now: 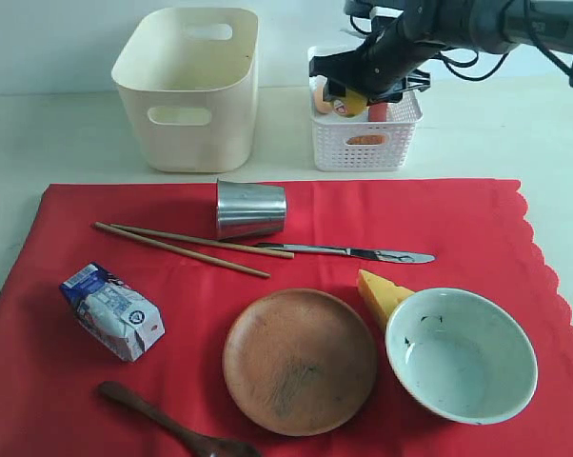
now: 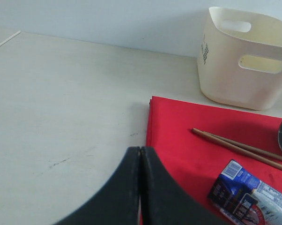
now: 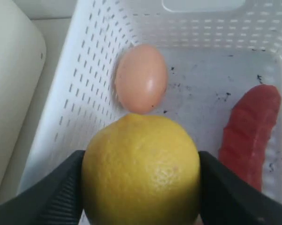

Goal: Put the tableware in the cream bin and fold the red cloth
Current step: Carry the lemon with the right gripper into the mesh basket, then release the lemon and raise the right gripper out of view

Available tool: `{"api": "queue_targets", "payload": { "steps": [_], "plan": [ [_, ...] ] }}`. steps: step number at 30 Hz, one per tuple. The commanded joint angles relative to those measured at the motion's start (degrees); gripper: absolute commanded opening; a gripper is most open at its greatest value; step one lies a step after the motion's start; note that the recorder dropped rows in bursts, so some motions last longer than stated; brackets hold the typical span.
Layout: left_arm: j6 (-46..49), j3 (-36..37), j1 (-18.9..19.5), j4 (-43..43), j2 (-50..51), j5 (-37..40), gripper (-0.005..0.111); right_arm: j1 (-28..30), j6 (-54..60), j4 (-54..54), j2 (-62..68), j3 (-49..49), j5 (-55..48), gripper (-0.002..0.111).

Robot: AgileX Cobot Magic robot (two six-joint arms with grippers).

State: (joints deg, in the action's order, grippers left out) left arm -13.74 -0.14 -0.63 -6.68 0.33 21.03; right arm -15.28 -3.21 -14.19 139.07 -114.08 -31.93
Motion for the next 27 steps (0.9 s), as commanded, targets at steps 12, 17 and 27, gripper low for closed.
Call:
{"api": "queue_targets", "payload": {
  "steps": [12,17,27],
  "plan": [
    [0.0,0.1,0.1,-0.2,-0.3,-0.4,0.0,0.1,0.6,1.3,1.8,-2.3,0.4,0.045],
    [0.0,0.1,0.1,-0.2,-0.3,-0.4,0.0,0.1,0.6,1.3,0.0,-2.3,0.4,0.072],
    [0.0,0.1,0.1,-0.2,-0.3,-0.4,0.0,0.1,0.3,2.6,-7.2,-2.3,-5.0,0.077]
  ]
}}
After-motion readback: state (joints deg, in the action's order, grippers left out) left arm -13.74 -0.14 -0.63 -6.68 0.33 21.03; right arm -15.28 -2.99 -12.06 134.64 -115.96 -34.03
